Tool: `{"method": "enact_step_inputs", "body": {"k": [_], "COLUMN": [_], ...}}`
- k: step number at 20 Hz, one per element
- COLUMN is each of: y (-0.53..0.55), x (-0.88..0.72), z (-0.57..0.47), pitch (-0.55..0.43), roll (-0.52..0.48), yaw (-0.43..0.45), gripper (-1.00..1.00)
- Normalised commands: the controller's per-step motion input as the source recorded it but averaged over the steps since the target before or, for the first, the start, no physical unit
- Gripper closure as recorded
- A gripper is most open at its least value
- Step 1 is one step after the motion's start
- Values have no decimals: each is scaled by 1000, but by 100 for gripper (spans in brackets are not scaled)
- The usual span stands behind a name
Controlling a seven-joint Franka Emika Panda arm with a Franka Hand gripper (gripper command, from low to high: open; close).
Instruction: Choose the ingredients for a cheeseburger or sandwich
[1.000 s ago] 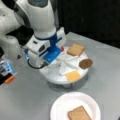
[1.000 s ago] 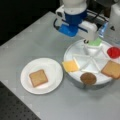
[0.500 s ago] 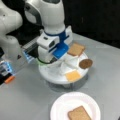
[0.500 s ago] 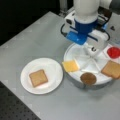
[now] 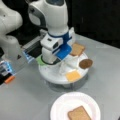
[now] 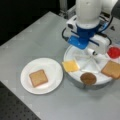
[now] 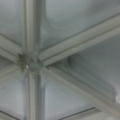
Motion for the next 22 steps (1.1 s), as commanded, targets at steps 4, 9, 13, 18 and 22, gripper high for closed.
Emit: {"method": "enact_step_inputs", "body": {"k": [4,9,13,18,22], "y": [133,207,177,115,79], "x": [43,-71,-146,-202,-214], "z": [-182,-74,-54,-60,-99], "pitch": [-45,-50,-62,-66,-86], "roll": [10,-3,3,20,46], "yaw": [40,13,-29,-76,-101], "gripper": [-100,-100,-100,-100,-100]}}
